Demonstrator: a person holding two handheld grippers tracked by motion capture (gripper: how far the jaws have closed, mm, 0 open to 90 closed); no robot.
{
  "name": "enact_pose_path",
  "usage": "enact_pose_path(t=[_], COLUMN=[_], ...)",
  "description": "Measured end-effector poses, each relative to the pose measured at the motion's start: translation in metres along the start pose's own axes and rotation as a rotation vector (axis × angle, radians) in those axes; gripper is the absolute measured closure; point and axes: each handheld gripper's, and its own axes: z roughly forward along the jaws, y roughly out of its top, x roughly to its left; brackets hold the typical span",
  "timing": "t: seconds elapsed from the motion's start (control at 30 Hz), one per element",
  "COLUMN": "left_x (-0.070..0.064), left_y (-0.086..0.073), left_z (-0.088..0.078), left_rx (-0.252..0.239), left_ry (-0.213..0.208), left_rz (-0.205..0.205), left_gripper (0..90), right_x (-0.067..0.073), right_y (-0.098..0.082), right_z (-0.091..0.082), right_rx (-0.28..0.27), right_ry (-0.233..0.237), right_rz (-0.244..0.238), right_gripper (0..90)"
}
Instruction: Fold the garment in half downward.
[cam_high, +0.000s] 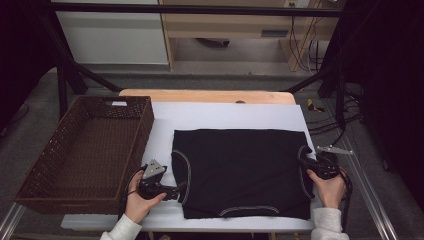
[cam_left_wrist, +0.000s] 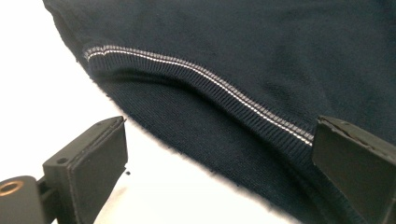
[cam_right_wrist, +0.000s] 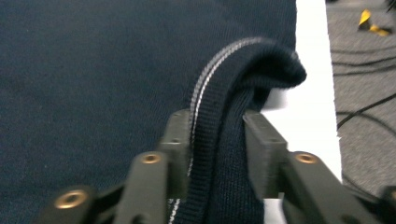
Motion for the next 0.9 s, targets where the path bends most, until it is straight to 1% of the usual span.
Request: enact_pose_path(t=[0.07, 0.13, 0.2, 0.23, 0.3, 0.37, 0.43, 0.53, 0.6, 0.67, 0.73, 0.77, 0.9], left_x=[0.0, 0.0, 0.0, 0.0, -0.001, -0.002, -0.002, -0.002, -0.001, -0.001, 0.0, 0.001, 0.002], left_y=[0.0, 0.0, 0.001, 0.001, 0.002, 0.004, 0.008, 0.012, 0.015, 0.019, 0.023, 0.025, 0.033], left_z=[0.0, 0.0, -0.001, 0.0, 0.0, -0.001, -0.001, -0.003, -0.004, -0.003, -0.002, -0.001, 0.003], left_rx=[0.001, -0.003, -0.011, -0.012, -0.008, -0.006, -0.013, -0.026, -0.026, -0.025, -0.018, -0.017, -0.013], left_ry=[-0.002, -0.01, -0.037, -0.045, -0.046, -0.057, -0.057, -0.053, -0.051, -0.049, -0.054, -0.056, -0.071], left_rz=[0.0, -0.005, -0.027, -0.029, -0.03, -0.034, -0.021, -0.006, -0.007, -0.014, -0.024, -0.026, -0.015], left_gripper=[3.7, 3.8, 4.1, 4.3, 4.3, 4.4, 4.1, 3.6, 3.4, 3.1, 2.7, 2.7, 2.7], right_x=[0.003, 0.007, 0.012, 0.015, 0.02, 0.025, 0.031, 0.038, 0.041, 0.045, 0.048, 0.05, 0.055], right_y=[0.001, 0.003, 0.005, 0.006, 0.008, 0.008, 0.009, 0.007, 0.006, 0.004, 0.002, 0.001, -0.001], right_z=[-0.004, -0.007, -0.01, -0.01, -0.012, -0.013, -0.012, -0.012, -0.01, -0.007, -0.005, -0.004, -0.003], right_rx=[-0.032, -0.058, -0.083, -0.093, -0.106, -0.124, -0.127, -0.13, -0.128, -0.124, -0.132, -0.141, -0.153], right_ry=[0.001, 0.018, 0.055, 0.083, 0.136, 0.171, 0.195, 0.23, 0.257, 0.294, 0.299, 0.303, 0.34], right_rz=[-0.016, -0.03, -0.046, -0.048, -0.048, -0.07, -0.099, -0.117, -0.116, -0.116, -0.118, -0.127, -0.12], right_gripper=[48.6, 41.1, 35.3, 33.2, 28.1, 25.5, 19.7, 15.4, 12.6, 8.8, 7.2, 6.9, 6.0])
